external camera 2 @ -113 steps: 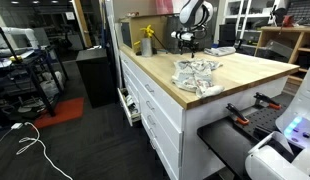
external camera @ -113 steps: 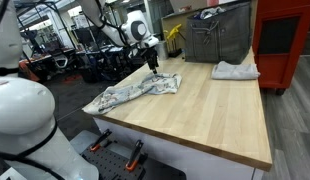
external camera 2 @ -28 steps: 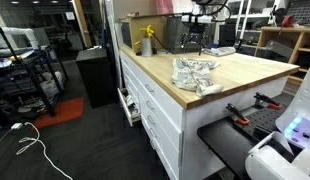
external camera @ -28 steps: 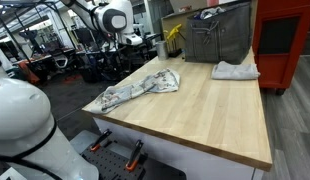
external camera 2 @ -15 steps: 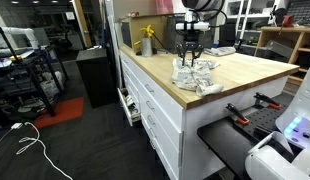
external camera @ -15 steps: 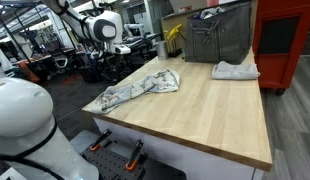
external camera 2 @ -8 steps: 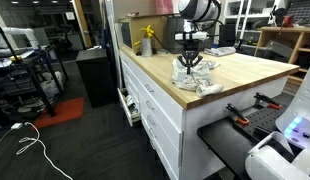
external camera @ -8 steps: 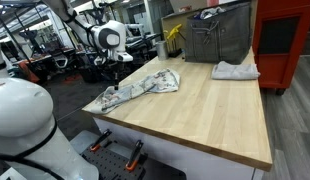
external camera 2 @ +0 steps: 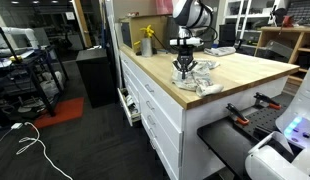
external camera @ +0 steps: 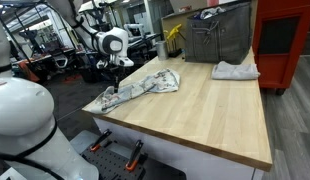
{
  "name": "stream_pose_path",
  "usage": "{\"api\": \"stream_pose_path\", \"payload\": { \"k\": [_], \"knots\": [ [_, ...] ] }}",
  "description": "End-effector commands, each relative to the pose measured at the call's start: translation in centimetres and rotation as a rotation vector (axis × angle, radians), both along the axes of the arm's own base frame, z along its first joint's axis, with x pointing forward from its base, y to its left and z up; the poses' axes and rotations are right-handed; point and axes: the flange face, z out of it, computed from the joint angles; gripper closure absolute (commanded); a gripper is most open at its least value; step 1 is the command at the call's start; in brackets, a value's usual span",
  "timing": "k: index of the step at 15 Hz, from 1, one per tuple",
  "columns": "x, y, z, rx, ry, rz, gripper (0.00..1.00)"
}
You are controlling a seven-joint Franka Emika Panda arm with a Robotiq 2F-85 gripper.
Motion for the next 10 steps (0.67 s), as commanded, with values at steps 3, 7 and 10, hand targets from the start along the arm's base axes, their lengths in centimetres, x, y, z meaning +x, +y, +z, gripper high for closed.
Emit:
{"api": "stream_pose_path", "payload": {
  "k": [3,7,10],
  "knots": [
    [1.0,1.4,-1.5,0.007,-0.008,0.027,1.0],
    [1.3,2.5,-1.2,-0.002,-0.043,0.054,1.0],
    [1.5,3.8,-0.7,0.0,-0.069,0.08,1.0]
  ]
}}
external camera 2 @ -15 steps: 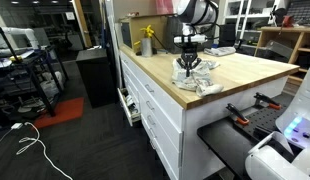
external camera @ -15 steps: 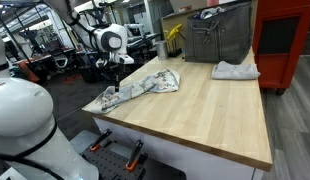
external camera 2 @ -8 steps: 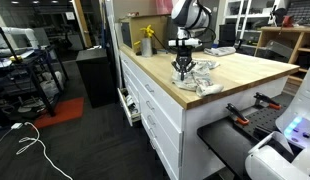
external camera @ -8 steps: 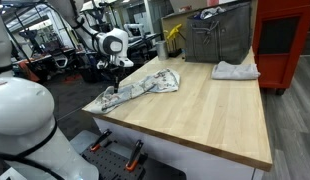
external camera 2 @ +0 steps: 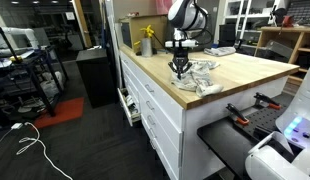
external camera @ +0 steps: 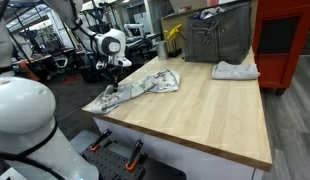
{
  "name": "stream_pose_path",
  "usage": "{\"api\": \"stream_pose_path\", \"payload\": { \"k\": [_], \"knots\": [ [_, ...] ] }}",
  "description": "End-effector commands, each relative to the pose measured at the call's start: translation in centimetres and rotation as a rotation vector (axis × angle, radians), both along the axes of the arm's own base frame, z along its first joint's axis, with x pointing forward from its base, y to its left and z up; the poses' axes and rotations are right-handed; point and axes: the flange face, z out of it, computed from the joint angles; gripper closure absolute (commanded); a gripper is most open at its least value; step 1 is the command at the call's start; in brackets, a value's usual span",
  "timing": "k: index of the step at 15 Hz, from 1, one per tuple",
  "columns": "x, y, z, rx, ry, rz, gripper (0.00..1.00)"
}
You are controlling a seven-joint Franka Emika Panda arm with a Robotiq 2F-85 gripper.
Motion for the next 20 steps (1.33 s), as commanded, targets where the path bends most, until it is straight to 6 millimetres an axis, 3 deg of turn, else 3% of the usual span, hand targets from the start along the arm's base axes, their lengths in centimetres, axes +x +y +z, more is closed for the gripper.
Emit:
{"api": "stream_pose_path", "payload": {
  "k": [1,7,11,14,18,20],
  "knots": [
    [0.7,1.8,0.0,0.008,-0.042,0.042,1.0],
    [2.1,4.6,0.4,0.029,-0.063,0.075,1.0],
    [3.2,5.3,0.5,0.036,-0.078,0.078,1.0],
    [2.6,4.2,2.4,0.016,-0.119,0.07,1.0],
    [1.3,0.8,5.7,-0.01,-0.193,0.024,1.0],
    [1.0,-0.9,5.7,-0.046,-0.174,0.016,1.0]
  ]
}}
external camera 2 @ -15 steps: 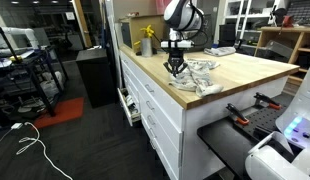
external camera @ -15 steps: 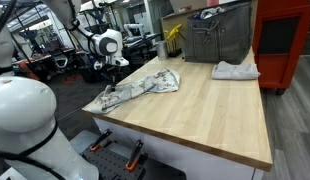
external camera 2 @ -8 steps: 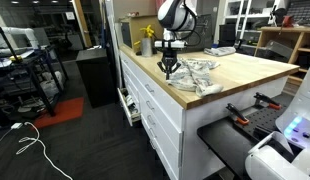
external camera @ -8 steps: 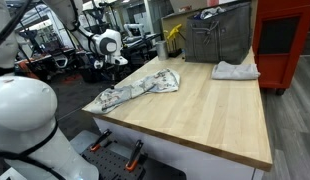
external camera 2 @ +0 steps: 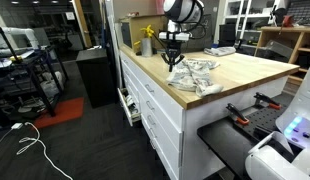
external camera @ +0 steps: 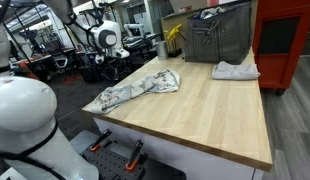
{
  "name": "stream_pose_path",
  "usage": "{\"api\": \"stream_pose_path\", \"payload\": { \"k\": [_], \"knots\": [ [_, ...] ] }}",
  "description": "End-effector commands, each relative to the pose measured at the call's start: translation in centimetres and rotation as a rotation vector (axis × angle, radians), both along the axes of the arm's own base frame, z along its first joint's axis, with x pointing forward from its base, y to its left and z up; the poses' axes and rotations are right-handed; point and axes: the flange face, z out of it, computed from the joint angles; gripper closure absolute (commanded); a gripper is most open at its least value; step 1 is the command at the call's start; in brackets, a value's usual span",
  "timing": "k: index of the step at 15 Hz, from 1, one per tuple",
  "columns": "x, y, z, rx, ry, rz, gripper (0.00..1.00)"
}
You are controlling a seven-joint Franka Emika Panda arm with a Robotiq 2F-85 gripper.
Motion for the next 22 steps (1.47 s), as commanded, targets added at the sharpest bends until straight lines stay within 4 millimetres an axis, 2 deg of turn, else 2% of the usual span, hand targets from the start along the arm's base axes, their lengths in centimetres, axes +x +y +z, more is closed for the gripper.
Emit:
{"api": "stream_pose_path", "payload": {
  "k": [1,3,5,9,14,22],
  "knots": [
    [-1.9,-3.6,1.0,-0.063,-0.002,-0.034,1.0],
    [-2.2,-4.9,-0.2,-0.097,0.016,-0.043,1.0],
    [-2.5,-5.4,-2.2,-0.127,0.063,-0.037,1.0],
    [-3.3,-4.5,-5.2,-0.112,0.135,-0.004,1.0],
    [-2.6,-3.0,-5.5,-0.1,0.095,0.026,1.0],
    [-1.2,0.5,-5.5,-0.056,0.076,0.094,1.0]
  ]
}}
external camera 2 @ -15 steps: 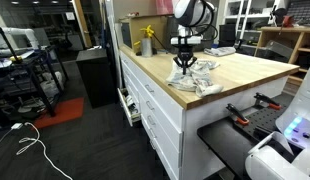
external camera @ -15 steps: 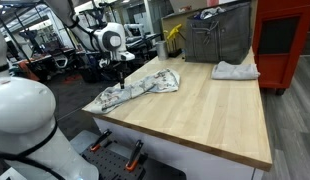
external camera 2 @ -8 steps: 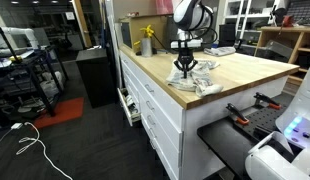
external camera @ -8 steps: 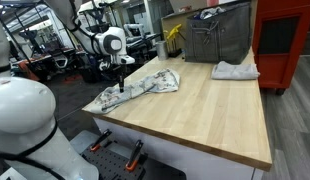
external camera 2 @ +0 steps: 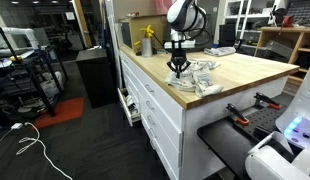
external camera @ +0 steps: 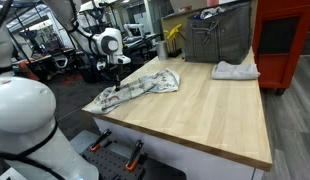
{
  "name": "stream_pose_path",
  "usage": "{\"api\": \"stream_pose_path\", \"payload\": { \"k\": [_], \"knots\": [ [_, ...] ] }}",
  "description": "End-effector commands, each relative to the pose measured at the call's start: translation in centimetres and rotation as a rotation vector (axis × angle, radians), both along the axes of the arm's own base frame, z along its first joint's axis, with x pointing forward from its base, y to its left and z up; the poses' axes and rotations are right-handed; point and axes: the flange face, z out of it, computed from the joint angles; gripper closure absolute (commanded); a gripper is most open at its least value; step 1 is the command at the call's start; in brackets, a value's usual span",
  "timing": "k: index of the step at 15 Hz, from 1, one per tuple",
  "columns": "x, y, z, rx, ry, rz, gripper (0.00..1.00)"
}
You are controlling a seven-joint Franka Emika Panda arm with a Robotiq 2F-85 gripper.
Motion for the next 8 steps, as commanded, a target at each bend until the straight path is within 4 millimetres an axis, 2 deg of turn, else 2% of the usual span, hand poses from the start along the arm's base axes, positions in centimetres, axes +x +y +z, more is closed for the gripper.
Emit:
{"api": "stream_pose_path", "payload": {
  "k": [1,8],
  "knots": [
    [0.9,1.8,-1.6,0.033,0.002,0.033,1.0],
    [2.6,3.9,-0.7,0.083,-0.01,0.026,1.0]
  ]
}}
